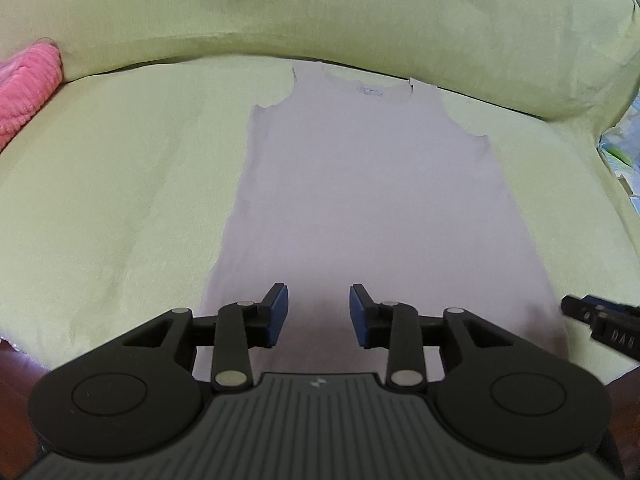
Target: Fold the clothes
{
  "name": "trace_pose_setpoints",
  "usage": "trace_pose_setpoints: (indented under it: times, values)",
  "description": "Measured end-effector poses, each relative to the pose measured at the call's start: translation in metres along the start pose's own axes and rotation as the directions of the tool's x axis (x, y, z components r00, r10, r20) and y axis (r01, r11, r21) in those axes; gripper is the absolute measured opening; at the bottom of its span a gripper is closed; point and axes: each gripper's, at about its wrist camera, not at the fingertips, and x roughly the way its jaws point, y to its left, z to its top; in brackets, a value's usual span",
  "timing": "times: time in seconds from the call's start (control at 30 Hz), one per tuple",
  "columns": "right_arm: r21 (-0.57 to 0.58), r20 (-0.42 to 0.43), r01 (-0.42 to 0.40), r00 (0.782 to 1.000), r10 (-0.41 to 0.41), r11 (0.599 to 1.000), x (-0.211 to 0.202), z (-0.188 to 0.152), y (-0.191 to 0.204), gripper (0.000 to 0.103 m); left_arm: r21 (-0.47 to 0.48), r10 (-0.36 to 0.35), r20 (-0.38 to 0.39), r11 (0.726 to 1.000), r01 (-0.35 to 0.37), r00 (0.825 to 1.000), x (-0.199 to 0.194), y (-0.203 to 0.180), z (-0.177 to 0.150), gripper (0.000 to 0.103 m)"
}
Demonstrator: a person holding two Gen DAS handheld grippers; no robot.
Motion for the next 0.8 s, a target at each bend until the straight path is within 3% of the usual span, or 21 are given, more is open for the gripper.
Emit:
trace_pose_setpoints:
  times: [0.07,0.17,0.3,0.4,0.5,0.57,0.67,0.8]
  values:
    - [-0.005,-0.013,-0.043,0.999,0.043,0.999,0.006,-0.014,-0.001,0.029,-0.003,0.0,-0.007,1.0,0.0,1.0,-0.001,0.003,-0.005,0.04]
    - [0.008,-0.079,0.014,0.997,-0.013,1.0,0.026,-0.035,-0.014,0.024,-0.006,0.005,-0.014,1.0,-0.005,1.0,-0.005,0.008,-0.012,0.04]
    - [0.057,-0.11,0.056,0.993,-0.05,0.997,0.018,-0.042,-0.029,0.015,-0.006,0.006,-0.01,1.0,-0.006,1.0,-0.011,0.01,-0.012,0.042]
    - [0.048,-0.077,0.102,0.992,-0.098,0.994,0.001,-0.039,-0.025,0.03,0.002,0.011,0.005,1.0,-0.011,1.0,-0.015,0.006,-0.004,0.048]
    - [0.052,-0.015,0.082,0.997,-0.081,0.995,-0.016,-0.025,-0.014,0.043,0.007,0.018,0.026,1.0,-0.019,0.999,-0.019,0.001,0.003,0.055]
    - [0.055,0.04,0.051,0.998,-0.054,0.997,-0.023,-0.011,-0.005,0.065,0.013,0.033,0.042,0.999,-0.033,0.999,-0.021,-0.003,0.009,0.061]
    - [0.055,0.105,0.021,0.994,-0.027,0.998,-0.026,0.005,0.011,0.086,0.047,0.077,0.07,0.996,-0.081,0.995,-0.018,-0.011,0.017,0.065]
    - [0.044,0.105,0.024,0.994,-0.028,0.999,-0.013,0.016,0.026,0.089,0.065,0.123,0.072,0.99,-0.128,0.99,-0.002,-0.013,0.024,0.066]
